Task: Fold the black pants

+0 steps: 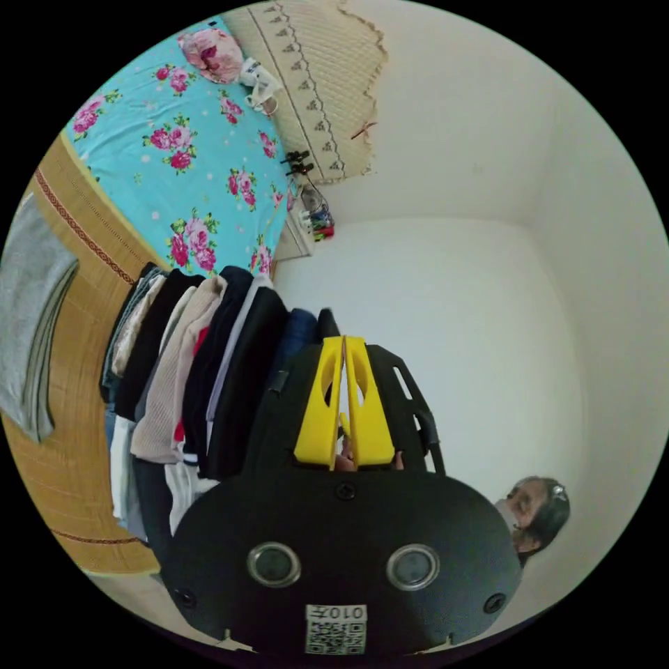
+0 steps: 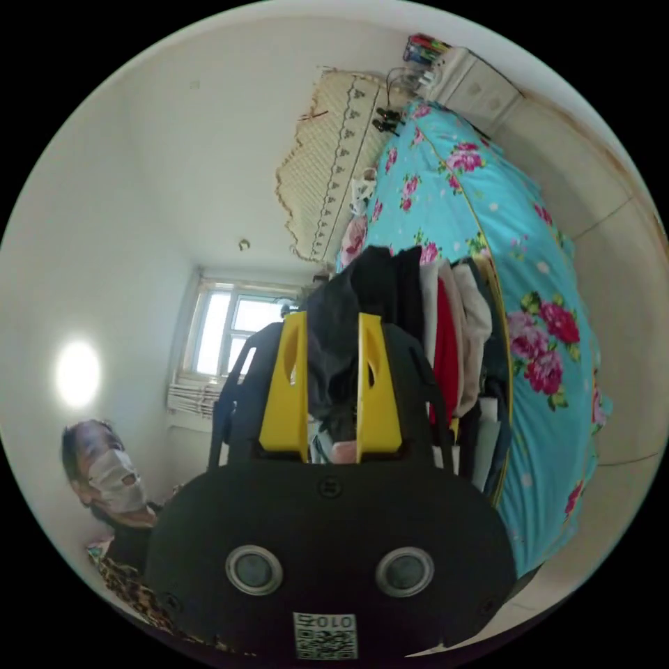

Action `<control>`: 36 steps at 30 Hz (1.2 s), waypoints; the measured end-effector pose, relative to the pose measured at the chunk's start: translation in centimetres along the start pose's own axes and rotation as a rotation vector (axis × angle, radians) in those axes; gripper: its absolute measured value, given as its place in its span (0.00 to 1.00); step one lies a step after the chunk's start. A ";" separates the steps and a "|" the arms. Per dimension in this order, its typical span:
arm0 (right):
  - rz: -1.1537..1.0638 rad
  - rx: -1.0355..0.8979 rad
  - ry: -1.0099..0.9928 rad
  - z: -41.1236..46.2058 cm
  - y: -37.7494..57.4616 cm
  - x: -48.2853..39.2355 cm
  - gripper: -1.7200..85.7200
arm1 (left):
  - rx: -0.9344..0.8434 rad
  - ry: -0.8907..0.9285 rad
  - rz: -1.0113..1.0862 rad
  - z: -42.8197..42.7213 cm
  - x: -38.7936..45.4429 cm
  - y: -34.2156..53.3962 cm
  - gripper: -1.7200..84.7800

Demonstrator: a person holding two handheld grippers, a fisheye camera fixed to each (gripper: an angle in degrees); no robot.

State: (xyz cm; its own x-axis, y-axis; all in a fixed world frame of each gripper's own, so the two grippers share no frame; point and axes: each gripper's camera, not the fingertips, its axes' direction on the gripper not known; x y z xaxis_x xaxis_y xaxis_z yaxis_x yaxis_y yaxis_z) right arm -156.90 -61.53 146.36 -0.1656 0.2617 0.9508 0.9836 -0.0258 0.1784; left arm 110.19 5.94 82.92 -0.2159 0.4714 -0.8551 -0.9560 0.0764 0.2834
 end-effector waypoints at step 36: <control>-0.190 -0.366 0.210 4.3 2.2 -12.7 0.15 | -0.122 -0.336 0.409 4.5 7.4 18.0 0.02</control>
State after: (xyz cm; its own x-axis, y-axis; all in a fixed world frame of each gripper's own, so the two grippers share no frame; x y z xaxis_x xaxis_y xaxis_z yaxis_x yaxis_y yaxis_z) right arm -152.34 -60.78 133.59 -0.3886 0.0949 0.9165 0.8506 -0.3453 0.3965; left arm 92.27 14.77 83.62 -0.5185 0.6981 -0.4938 -0.8278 -0.2651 0.4943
